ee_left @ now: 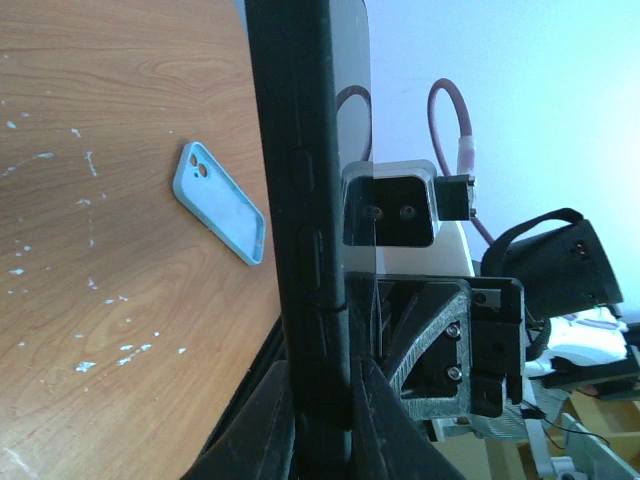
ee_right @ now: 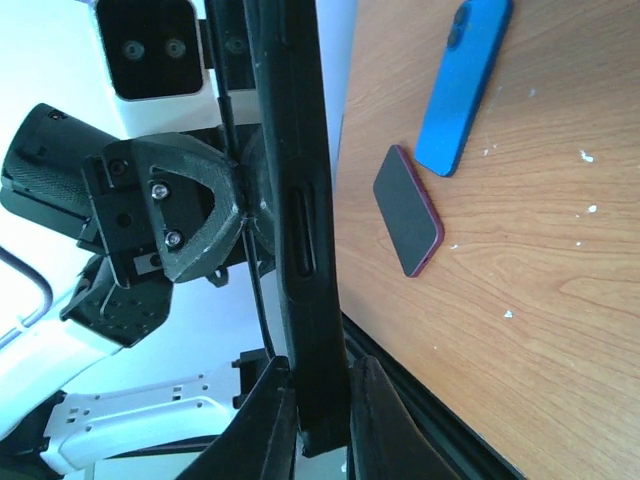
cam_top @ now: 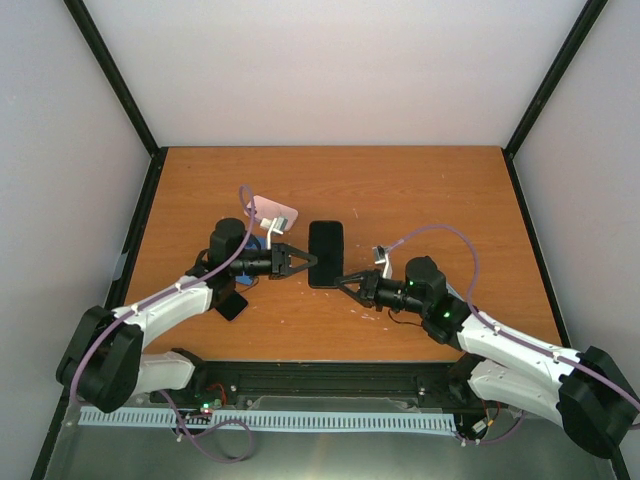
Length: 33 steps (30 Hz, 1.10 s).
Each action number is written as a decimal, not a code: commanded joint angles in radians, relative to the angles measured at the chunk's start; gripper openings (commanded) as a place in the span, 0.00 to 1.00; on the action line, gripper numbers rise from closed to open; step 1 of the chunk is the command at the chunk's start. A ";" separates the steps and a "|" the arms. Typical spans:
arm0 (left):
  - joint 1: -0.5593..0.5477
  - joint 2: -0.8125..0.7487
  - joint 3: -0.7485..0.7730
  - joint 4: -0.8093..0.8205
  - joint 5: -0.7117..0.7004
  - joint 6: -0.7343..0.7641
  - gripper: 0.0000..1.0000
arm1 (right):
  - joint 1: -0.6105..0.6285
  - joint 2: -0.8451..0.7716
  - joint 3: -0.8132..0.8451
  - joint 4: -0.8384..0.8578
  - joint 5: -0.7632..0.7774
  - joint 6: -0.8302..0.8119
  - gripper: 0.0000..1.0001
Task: Put the phone into the phone case
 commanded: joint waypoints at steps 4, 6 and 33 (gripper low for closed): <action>-0.002 0.005 0.058 -0.189 -0.152 0.232 0.00 | 0.008 -0.020 0.043 -0.040 0.059 0.079 0.03; -0.002 0.004 0.056 -0.180 -0.140 0.227 0.00 | 0.007 -0.011 0.037 -0.051 0.067 0.079 0.03; -0.002 0.786 0.671 -0.206 -0.020 0.230 0.00 | 0.006 -0.400 0.114 -0.766 0.449 -0.234 1.00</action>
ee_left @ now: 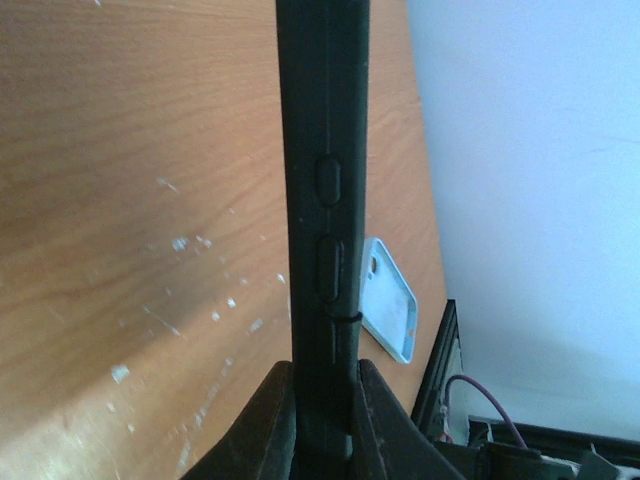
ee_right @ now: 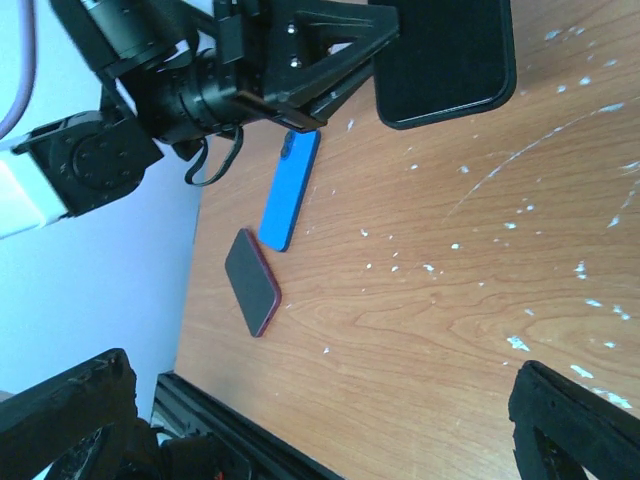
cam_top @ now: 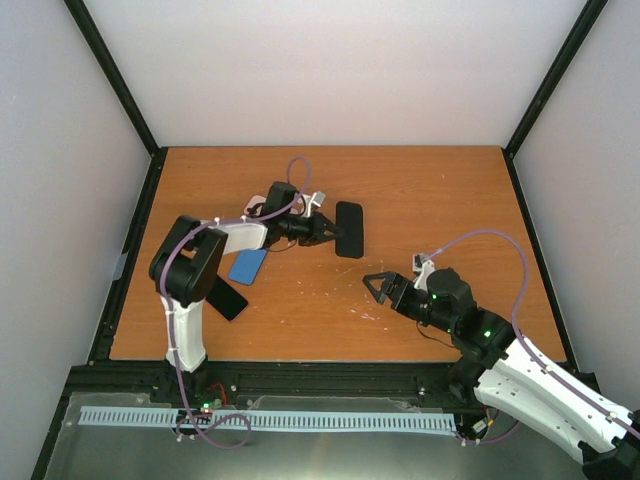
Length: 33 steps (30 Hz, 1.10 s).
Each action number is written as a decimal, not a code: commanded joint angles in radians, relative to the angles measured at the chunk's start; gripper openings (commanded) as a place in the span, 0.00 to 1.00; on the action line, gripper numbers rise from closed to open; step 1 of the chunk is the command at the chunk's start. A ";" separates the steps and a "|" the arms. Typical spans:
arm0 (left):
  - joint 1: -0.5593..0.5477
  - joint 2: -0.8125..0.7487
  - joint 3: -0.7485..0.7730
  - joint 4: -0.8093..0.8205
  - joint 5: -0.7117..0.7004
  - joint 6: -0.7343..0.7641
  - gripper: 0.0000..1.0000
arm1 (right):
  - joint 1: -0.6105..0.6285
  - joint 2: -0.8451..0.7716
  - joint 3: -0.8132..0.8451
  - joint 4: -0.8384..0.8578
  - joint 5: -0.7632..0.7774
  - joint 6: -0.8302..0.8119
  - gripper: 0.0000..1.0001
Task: Put the phone into the phone case
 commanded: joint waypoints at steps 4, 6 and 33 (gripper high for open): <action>0.000 0.154 0.166 -0.064 0.021 0.054 0.02 | 0.001 -0.031 0.048 -0.147 0.100 -0.044 1.00; 0.000 0.175 0.173 -0.073 0.012 0.055 0.05 | 0.001 -0.032 0.050 -0.155 0.105 -0.044 1.00; 0.024 -0.217 0.016 -0.581 -0.659 0.176 1.00 | 0.001 0.018 0.096 -0.344 0.215 -0.182 0.98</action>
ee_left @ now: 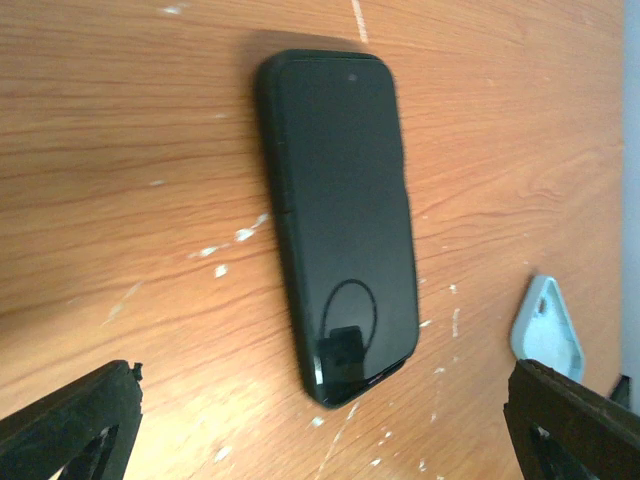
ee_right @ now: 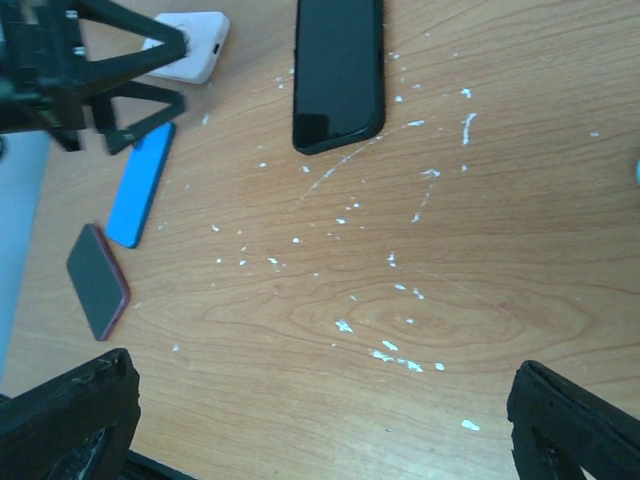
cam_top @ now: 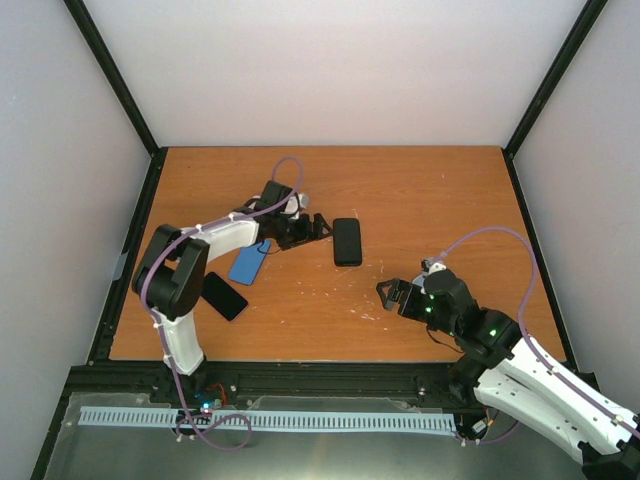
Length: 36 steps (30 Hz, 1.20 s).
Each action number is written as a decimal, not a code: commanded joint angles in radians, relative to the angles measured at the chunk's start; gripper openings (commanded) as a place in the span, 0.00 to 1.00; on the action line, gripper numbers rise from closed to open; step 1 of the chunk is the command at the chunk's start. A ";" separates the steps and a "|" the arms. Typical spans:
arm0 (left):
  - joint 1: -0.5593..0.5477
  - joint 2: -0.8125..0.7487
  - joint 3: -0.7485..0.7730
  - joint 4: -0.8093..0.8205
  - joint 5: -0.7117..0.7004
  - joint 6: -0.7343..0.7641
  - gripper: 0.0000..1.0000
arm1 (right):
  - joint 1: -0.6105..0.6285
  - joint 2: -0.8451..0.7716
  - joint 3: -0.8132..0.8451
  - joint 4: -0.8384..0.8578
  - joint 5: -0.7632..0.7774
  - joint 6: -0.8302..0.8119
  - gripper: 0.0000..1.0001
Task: Put the phone into the phone case
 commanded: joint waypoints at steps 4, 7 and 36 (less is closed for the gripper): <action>0.052 -0.202 -0.090 -0.201 -0.320 0.004 1.00 | 0.000 0.056 0.024 -0.049 0.049 -0.077 0.98; 0.099 -0.283 -0.152 -0.222 -0.333 -0.037 0.99 | -0.003 0.117 0.053 -0.066 0.096 -0.118 0.97; 0.408 -0.646 -0.464 -0.433 -0.442 -0.419 0.96 | -0.348 0.833 0.181 0.078 0.101 -0.379 0.49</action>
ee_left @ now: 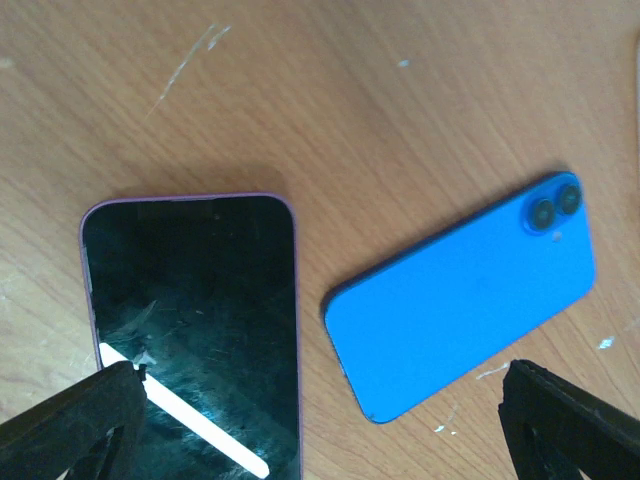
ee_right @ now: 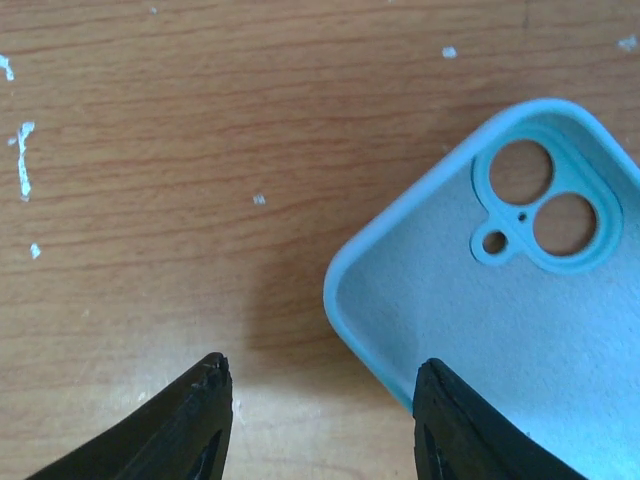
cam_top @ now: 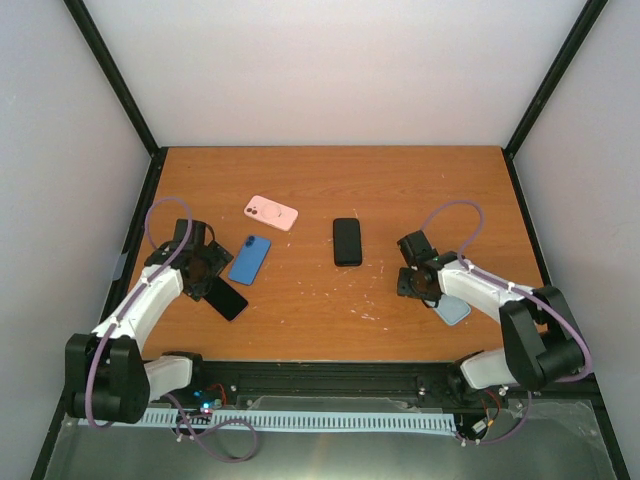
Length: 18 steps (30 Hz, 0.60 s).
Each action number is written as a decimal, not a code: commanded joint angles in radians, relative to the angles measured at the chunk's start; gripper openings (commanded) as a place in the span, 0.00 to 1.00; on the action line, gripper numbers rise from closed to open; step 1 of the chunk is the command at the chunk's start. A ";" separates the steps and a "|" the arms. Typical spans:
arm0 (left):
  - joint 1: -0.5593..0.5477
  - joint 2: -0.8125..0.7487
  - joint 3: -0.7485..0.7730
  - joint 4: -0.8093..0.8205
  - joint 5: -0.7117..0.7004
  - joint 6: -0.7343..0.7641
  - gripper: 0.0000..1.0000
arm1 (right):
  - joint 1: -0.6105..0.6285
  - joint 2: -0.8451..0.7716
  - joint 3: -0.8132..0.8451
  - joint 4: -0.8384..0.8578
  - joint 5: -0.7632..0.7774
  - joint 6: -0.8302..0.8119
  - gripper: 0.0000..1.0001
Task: Put the phone into the phone case
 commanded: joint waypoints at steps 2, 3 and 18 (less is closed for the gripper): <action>0.055 0.052 -0.004 -0.047 0.024 -0.043 0.96 | -0.010 0.072 0.038 0.049 0.038 -0.035 0.48; 0.062 0.066 -0.001 -0.054 0.028 -0.044 0.96 | -0.009 0.079 0.038 0.049 0.040 -0.039 0.47; 0.074 0.195 0.024 -0.068 0.086 -0.037 0.99 | -0.014 0.113 0.089 0.012 0.097 -0.074 0.52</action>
